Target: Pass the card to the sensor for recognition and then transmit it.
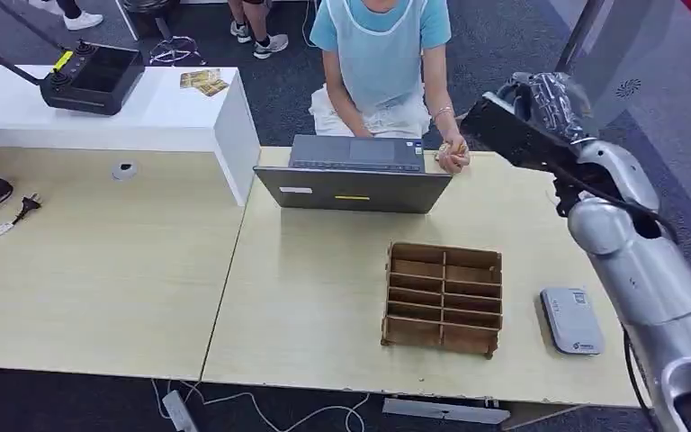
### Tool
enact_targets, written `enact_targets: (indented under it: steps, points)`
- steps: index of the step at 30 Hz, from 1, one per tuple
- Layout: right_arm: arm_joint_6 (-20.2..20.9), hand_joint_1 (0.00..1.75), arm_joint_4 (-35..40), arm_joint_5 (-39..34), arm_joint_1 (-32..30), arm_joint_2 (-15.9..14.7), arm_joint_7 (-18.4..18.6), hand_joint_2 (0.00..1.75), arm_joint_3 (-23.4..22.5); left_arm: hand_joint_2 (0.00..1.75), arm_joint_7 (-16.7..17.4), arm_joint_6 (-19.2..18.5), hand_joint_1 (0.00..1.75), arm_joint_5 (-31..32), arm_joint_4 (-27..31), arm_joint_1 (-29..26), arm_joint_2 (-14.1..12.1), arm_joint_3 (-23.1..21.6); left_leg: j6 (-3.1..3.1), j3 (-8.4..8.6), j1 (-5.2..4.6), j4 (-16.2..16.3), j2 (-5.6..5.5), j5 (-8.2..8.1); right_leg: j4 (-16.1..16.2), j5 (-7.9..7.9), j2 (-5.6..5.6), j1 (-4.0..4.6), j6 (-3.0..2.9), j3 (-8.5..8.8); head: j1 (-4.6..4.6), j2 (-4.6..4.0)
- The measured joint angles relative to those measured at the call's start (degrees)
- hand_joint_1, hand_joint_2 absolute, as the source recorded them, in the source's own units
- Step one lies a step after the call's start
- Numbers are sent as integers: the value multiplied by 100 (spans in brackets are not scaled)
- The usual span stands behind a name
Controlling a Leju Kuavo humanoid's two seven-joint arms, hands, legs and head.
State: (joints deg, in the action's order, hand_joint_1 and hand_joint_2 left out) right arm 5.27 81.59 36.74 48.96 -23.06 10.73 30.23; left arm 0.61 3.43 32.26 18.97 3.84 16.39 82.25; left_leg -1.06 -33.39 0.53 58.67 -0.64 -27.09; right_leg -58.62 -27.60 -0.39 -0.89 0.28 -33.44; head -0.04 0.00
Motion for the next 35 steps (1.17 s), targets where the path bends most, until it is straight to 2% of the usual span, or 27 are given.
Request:
enact_targets:
  steps: [12, 24, 35]
  points:
    - [295, 175, -1196, -629, 700, 227, -122, 175, 282, 0, -37, -50, 0, 22, 0, -1, -6, 0, 0, 1, 1, 0, -1, 0, 0, 0, 0, 1, 0, 0, 0, 0]
    - [358, 175, -2292, -612, 1239, 564, -77, 175, 616, 0, -46, -68, 0, 85, 0, -4, -28, 0, -2, 1, 2, 0, 0, 1, -1, 1, 1, 2, 0, 0, -2, 0]
    - [238, 175, -2841, -516, 1439, 789, -70, 175, 787, 0, -55, -68, 0, 120, 0, -4, -28, 0, -2, 2, 2, 1, 0, 1, -1, 1, 0, 3, 0, 0, -2, 0]
